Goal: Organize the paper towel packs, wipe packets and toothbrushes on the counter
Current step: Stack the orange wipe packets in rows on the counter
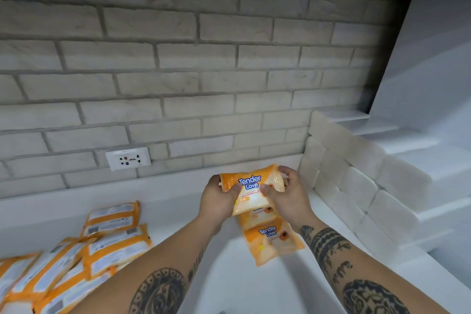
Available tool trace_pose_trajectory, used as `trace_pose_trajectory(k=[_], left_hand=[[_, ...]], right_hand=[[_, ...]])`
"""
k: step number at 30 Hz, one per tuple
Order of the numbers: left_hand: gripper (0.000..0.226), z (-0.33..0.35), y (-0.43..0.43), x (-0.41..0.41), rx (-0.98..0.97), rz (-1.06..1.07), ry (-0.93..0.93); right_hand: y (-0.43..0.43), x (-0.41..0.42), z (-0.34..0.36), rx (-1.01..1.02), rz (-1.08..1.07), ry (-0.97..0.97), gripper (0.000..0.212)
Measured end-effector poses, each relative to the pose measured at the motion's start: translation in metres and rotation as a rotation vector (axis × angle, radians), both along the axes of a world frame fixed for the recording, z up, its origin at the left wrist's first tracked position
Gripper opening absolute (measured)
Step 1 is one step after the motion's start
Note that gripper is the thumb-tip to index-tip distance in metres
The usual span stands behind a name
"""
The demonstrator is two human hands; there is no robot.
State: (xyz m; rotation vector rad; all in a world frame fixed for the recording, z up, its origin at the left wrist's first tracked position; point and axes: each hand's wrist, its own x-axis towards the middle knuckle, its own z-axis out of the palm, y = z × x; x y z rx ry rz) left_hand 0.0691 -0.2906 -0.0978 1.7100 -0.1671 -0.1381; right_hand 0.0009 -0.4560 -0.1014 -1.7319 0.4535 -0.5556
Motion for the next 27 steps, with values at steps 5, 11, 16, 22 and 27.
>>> trace_pose_trajectory(k=[5,11,16,22,27], left_hand=[[0.099,-0.034,-0.02,0.011,0.161,-0.179,0.038],[0.08,-0.067,-0.04,0.019,0.592,-0.305,-0.11],[0.069,-0.089,-0.059,0.034,0.667,-0.294,-0.088],[0.055,-0.111,-0.076,0.047,0.684,-0.249,-0.059],[0.057,-0.128,-0.079,0.052,0.697,-0.219,-0.03]], right_hand=[[-0.028,0.009,-0.037,-0.095,-0.031,0.089,0.05],[-0.048,0.025,-0.077,-0.177,0.018,0.237,0.033],[-0.059,0.039,-0.098,-0.28,0.069,0.306,0.051],[-0.07,0.057,-0.116,-0.436,0.13,0.401,0.055],[-0.071,0.062,-0.125,-0.665,0.138,0.485,0.055]])
